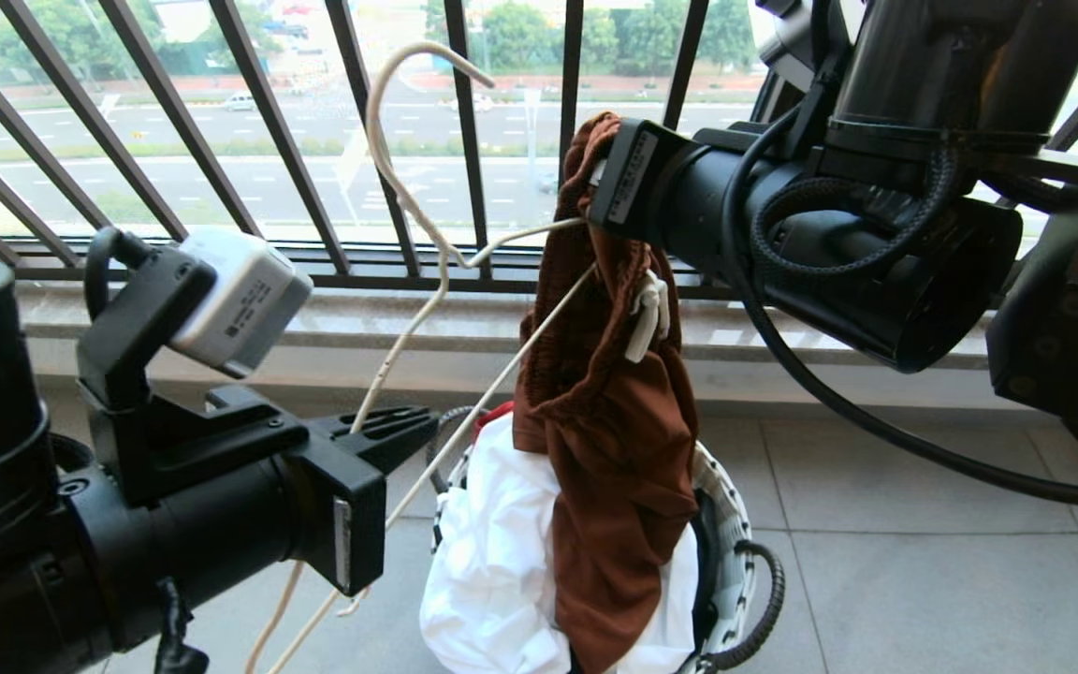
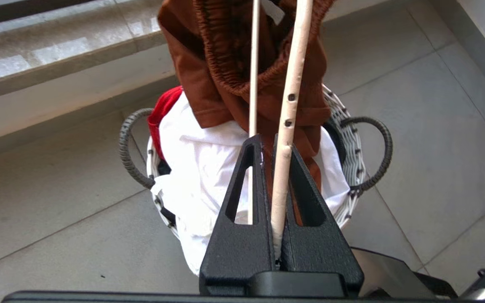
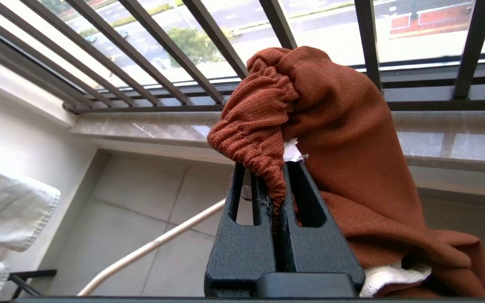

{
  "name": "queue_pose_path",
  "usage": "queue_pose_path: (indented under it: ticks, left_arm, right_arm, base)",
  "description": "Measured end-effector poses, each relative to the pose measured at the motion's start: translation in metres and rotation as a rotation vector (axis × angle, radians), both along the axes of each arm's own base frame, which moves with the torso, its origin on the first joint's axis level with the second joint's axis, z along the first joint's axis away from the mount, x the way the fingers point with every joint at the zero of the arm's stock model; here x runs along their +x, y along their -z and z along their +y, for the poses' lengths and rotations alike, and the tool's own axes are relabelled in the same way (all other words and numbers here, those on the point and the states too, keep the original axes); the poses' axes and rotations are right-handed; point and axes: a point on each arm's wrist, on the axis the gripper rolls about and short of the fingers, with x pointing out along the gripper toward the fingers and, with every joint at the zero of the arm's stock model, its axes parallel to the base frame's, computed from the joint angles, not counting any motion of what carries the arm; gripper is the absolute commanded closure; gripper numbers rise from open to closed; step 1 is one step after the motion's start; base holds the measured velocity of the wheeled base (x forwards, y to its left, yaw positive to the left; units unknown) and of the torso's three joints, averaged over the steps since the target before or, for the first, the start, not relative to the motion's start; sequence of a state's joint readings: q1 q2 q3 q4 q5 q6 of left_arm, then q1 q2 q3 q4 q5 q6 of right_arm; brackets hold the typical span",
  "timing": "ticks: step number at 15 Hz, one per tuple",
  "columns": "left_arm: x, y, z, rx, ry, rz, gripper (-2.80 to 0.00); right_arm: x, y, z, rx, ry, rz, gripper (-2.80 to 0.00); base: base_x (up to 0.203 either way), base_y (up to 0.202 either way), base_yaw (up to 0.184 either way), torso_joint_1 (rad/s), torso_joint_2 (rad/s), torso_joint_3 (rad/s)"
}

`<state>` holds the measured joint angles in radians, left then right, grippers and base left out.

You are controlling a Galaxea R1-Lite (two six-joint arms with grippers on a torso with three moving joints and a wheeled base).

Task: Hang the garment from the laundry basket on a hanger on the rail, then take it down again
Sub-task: Hang the clothes on the clothes rack

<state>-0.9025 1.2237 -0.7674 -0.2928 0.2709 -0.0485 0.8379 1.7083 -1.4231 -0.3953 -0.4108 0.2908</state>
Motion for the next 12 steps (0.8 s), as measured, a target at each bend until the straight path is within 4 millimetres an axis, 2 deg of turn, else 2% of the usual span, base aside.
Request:
queue_pose_path:
  ticks: [5, 10, 12]
  left_arm:
    - [0.004, 0.008, -0.013, -0.021, 0.022, -0.007, 0.0]
    - [0.015, 0.009, -0.025, -0.085, -0.076, -0.077, 0.0]
    - [0.018, 0.01, -0.027, -0.055, -0.129, -0.107, 0.0]
  right_arm:
    - [-0.001, 0.011, 0.0, -0.096, 0.002, -0.007, 0.0]
    - [-0.015, 0.004, -0.002, -0.078, -0.018, -0.022, 0.0]
    - [-0.017, 0.0, -0.005, -0.066, 0.0, -0.029, 0.0]
  base:
    - [0.0, 0.0, 0.0, 0.0, 0.0, 0.0]
    - [0.0, 0.0, 0.0, 0.0, 0.0, 0.0]
    - [0.0, 0.0, 0.0, 0.0, 0.0, 0.0]
